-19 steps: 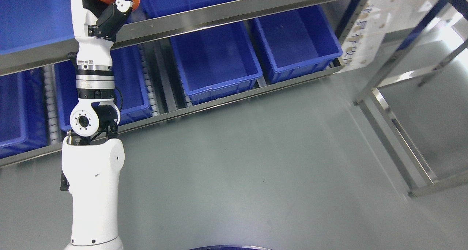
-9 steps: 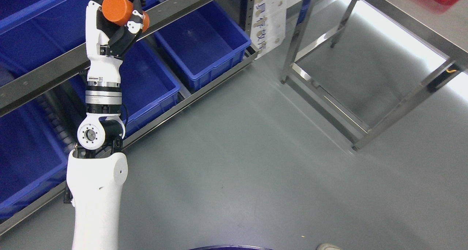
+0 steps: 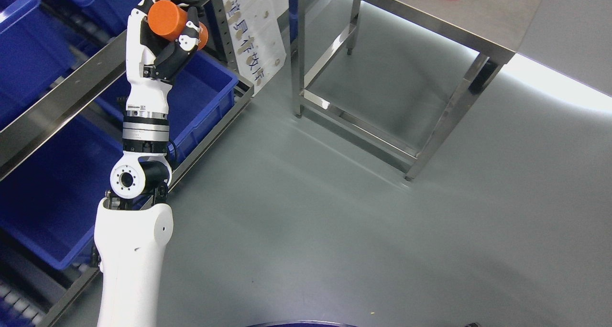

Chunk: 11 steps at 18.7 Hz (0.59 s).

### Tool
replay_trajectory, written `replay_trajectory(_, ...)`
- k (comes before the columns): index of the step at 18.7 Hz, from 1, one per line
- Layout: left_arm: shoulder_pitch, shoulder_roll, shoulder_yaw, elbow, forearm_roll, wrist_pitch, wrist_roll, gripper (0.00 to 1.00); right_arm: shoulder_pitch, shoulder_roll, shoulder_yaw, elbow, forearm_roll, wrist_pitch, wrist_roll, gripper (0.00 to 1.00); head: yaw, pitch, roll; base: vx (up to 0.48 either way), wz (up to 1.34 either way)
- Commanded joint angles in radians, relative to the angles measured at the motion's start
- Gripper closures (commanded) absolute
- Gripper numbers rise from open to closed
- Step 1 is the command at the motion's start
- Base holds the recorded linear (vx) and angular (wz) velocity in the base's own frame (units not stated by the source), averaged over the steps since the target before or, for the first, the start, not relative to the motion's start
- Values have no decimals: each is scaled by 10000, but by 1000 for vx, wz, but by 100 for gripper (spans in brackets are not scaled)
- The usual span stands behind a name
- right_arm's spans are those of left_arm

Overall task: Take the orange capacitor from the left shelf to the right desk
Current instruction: 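Hold the capacitor in the left hand while turning toward the steel table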

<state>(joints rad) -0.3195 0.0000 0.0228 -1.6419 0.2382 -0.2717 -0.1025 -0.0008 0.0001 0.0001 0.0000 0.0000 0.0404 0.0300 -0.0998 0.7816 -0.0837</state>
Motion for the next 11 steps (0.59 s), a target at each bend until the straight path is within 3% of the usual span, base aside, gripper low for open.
replay_trajectory(1, -72, 175, -535, 67, 164, 2, 13, 96, 345, -175, -108, -230, 0, -5, 7, 0, 0, 0, 0, 237, -492)
replay_trajectory(11, -777, 175, -1255, 174, 533, 1014, 74, 94, 345, -175, -124, -230, 0, -5, 7, 0, 0, 0, 0, 329, -363)
